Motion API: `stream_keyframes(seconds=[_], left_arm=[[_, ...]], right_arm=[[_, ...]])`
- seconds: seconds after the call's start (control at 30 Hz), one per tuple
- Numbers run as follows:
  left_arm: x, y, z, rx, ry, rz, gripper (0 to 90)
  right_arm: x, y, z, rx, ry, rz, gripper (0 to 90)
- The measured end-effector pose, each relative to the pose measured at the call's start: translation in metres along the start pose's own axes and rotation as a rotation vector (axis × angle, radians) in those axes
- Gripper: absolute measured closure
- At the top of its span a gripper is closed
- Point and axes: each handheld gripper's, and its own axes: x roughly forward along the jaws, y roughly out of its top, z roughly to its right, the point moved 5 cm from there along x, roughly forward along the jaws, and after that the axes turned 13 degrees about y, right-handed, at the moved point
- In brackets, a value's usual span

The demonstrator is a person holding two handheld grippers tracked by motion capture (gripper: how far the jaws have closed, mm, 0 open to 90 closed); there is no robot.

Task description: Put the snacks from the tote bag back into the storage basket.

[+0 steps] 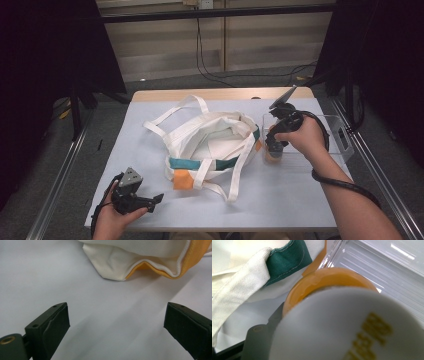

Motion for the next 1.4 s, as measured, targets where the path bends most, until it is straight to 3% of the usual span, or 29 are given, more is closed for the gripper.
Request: stream_keyframes(seconds=[0.97, 1.4], left_arm=[[0.0012, 0.0003, 0.0010, -0.003, 0.002, 0.001, 5.9], [0.0014, 0.0004, 0.0013, 0.008, 0.006, -0.007, 5.9]], right_arm=[[0.0029, 0.0009, 0.0007, -0.015, 0.001, 0.035, 30.0], [0.0034, -0.0033, 0.0023, -0.021, 0.009, 0.103, 29.7]])
